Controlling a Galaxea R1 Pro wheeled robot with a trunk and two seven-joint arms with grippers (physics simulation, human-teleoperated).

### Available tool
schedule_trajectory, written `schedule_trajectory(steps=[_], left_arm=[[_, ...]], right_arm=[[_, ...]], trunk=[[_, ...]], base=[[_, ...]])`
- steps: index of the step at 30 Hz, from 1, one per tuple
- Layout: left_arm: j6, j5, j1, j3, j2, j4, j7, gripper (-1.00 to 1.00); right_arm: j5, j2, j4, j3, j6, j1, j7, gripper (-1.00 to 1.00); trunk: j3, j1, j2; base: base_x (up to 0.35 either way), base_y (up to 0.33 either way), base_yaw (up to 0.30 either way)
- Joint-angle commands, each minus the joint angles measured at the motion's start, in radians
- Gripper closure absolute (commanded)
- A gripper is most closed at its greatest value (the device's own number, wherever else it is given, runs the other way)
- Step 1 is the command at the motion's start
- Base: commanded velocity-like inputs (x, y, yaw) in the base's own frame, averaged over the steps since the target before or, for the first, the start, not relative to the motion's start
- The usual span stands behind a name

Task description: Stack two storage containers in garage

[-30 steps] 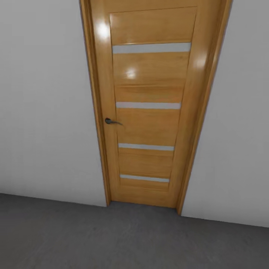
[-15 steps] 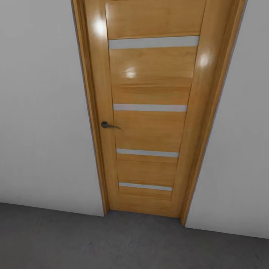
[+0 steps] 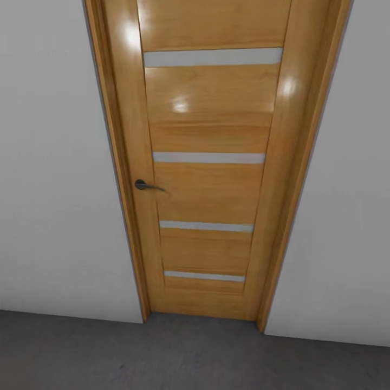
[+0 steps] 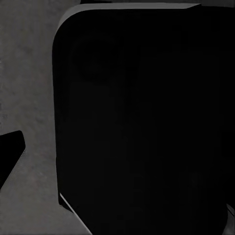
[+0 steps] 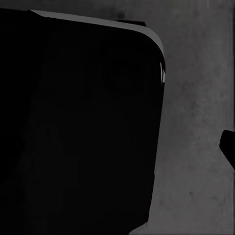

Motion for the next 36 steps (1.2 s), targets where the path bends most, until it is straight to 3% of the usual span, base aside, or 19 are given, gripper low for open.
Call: schedule_trajectory(steps=[1, 12, 36], left_arm=[[0.0, 0.005, 0.0, 0.0, 0.0, 0.0, 0.0, -1.0], [-0.001, 0.005, 0.0, 0.0, 0.001, -0.001, 0.0, -1.0], [-0.002, 0.005, 0.0, 0.0, 0.0, -0.001, 0.0, -1.0]], right_arm=[[0.005, 0.0, 0.0, 0.002, -0.003, 0.0, -0.001, -1.0], [0.005, -0.001, 0.0, 0.002, -0.004, 0.0, -0.001, -1.0], [0.005, 0.0, 0.0, 0.002, -0.003, 0.0, -0.001, -1.0]], trunk=[[-0.001, 0.001, 0.0], [-0.001, 0.001, 0.0], [-0.001, 0.001, 0.0]], base=[[0.307, 0.0, -0.004], [0.289, 0.0, -0.001], [0.013, 0.0, -0.104]])
